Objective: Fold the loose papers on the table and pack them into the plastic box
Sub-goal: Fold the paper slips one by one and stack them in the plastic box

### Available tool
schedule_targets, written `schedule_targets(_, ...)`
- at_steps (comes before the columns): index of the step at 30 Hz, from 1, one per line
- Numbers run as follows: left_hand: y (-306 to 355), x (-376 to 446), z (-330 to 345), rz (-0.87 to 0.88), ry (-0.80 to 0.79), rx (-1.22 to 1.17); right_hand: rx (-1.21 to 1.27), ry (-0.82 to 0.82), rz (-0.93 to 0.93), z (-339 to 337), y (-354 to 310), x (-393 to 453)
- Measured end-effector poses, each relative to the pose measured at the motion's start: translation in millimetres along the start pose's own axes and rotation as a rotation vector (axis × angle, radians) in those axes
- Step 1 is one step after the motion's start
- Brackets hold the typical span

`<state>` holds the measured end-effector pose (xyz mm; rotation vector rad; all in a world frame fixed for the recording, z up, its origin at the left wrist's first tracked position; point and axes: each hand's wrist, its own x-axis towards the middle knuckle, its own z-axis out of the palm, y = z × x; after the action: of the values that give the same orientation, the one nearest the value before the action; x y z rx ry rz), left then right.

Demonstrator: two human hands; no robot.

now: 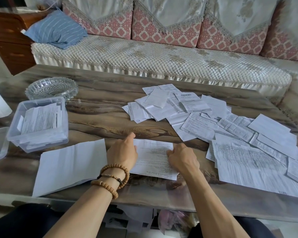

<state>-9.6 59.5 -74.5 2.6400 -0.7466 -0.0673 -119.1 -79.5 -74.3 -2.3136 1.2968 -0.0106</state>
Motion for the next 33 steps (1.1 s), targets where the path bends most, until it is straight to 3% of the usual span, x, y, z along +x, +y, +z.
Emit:
schedule_targets(4, 5.7, -3.0, -0.4, 0.101, 0.075, 0.165, -0.022, 0.007, 0.017, -1.2, -3.3, -3.0)
schedule_targets(6, 10.3, -2.5, 2.0, 0.251, 0.092, 0.209, -0.033, 0.01, 0.017, -1.7, -4.2, -4.4)
schedule_targets(9, 12.9, -2.5, 1.2, 0.489, -0.02, 0.258, -0.034, 0.003, 0.023, -3.4, -5.6, -6.1)
schedule_targets(18, -5.7, 4.7, -2.8, 0.551, -0.369, 0.362, -0.12, 0.054, -0.001, -7.8, -5.5, -8.0)
schedule_targets(21, -7.2, 7.9, -5.1, 0.544, -0.446, 0.359, -0.244, 0.308, -0.212, -14.1, -11.6, -9.8)
schedule_targets(22, -7.2, 10.4, -6.9, 0.538, -0.479, 0.361, -0.241, 0.32, -0.329, -12.1, -13.5, -9.8)
schedule_targets(24, -6.6, 14.3, -11.7, 0.528, -0.543, 0.355, -0.258, 0.173, -0.509, -0.6, -14.6, -12.1)
schedule_targets(26, -6.8, 18.6, -14.8, 0.526, -0.584, 0.338, -0.351, 0.07, -0.57, 13.8, -11.2, -17.8)
schedule_targets(33, -11.8, 25.2, -22.6, 0.521, -0.68, 0.329, -0.488, -0.07, -0.526, 0.7, 10.0, -21.4)
